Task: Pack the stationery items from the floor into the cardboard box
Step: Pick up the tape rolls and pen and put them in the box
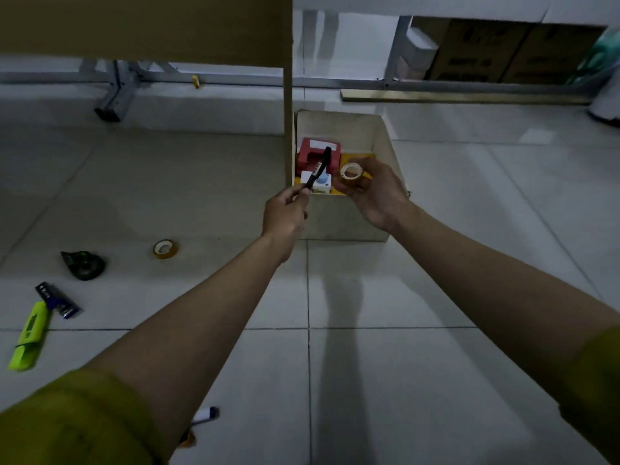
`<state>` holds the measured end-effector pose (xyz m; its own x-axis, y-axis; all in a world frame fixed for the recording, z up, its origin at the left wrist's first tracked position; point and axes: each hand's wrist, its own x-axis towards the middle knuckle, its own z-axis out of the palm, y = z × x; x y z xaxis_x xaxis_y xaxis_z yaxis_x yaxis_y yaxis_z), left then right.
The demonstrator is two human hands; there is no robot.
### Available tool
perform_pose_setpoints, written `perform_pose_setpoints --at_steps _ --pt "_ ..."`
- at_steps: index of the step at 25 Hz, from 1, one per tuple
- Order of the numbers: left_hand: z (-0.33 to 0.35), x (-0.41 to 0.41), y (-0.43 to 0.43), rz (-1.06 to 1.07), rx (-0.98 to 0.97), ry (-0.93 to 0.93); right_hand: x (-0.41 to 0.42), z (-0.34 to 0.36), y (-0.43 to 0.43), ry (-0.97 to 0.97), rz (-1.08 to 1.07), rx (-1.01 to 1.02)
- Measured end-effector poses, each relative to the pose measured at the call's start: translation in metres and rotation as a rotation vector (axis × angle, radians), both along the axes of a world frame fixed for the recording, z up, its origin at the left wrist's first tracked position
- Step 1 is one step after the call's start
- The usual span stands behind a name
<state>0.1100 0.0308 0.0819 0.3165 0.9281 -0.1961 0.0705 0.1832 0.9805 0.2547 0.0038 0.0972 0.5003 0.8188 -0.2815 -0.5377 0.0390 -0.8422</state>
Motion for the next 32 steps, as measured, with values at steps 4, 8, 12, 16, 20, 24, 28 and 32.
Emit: perform_pose_setpoints --at_steps 4,8,12,16,20,24,28,32 --pt "0.007 0.022 0.005 0.080 -0.128 -0.068 -0.002 0.000 0.013 -0.063 0.123 -0.050" --pt "0.008 0.030 0.013 0.066 -0.155 -0.064 -0.003 -0.002 0.026 -0.215 0.192 -0.046" --pt "0.006 0.030 0.023 0.039 -0.037 0.024 -0.001 -0.006 0.036 -0.254 0.204 -0.030" --pt "0.002 0.035 0.035 -0.002 0.108 0.101 0.006 -0.005 0.052 -0.208 0.223 -0.072" --pt "0.003 0.042 0.046 -0.089 0.313 0.322 0.034 0.012 0.068 -0.212 0.017 -0.146" --pt "-0.005 0.052 0.056 -0.201 0.463 0.441 0.065 0.011 0.083 -0.245 -0.124 -0.236" --pt "-0.030 0.066 0.060 -0.278 0.519 0.457 0.082 -0.012 0.103 -0.442 -0.138 -0.387" --pt "-0.038 0.079 0.069 -0.230 0.783 0.615 0.091 -0.036 0.114 -0.506 -0.070 -0.549"
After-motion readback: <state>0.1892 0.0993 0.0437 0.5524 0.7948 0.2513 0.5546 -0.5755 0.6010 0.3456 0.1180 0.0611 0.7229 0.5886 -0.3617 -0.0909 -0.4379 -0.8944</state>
